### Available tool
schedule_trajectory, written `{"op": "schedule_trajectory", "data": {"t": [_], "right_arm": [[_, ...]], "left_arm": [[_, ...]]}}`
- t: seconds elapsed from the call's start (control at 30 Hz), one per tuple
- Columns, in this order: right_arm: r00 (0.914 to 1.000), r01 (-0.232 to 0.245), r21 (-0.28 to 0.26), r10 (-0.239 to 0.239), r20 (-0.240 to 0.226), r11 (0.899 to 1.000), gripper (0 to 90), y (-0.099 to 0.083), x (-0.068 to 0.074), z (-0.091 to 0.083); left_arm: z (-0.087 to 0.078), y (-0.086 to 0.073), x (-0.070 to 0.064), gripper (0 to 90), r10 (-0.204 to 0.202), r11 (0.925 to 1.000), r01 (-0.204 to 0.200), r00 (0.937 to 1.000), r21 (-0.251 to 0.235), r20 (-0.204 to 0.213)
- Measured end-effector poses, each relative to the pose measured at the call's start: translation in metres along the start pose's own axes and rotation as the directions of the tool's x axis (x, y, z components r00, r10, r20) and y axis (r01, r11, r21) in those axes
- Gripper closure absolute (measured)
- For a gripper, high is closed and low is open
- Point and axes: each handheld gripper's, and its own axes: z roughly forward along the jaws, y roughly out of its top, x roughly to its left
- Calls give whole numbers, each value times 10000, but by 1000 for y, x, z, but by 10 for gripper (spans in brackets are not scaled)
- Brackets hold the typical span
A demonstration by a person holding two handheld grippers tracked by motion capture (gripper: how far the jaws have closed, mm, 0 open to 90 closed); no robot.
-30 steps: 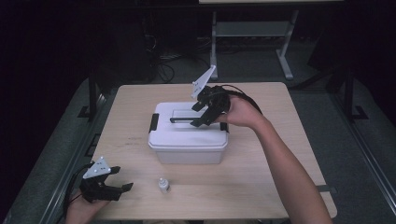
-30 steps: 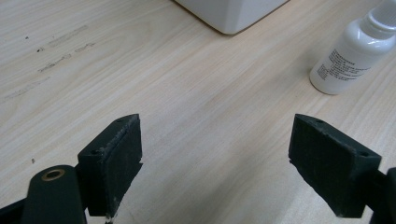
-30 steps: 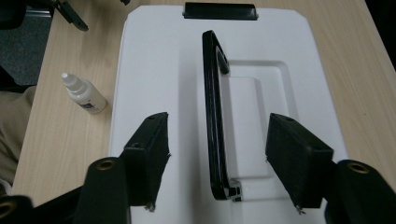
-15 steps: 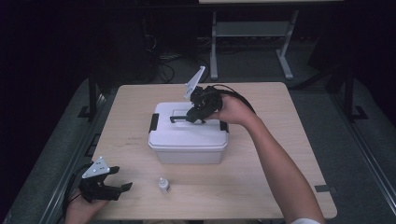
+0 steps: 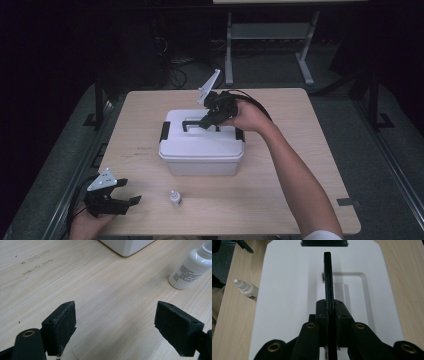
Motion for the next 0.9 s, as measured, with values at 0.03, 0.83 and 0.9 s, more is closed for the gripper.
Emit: {"op": "schedule_trajectory", "data": {"t": [0.03,0.83,0.9], "right_arm": [[10000,-9,-12,9,-14,10000,831,0,0,0],[10000,77,-85,-77,17,9999,839,0,0,-2],[10000,84,-103,-84,46,9999,840,1,1,-3]], "left_arm": [[0,0,0,172,7,10000,-7,10000,6,-1],[0,0,0,173,3,10000,-3,10000,36,-4],[0,0,0,172,19,10000,-19,10000,27,5]]}}
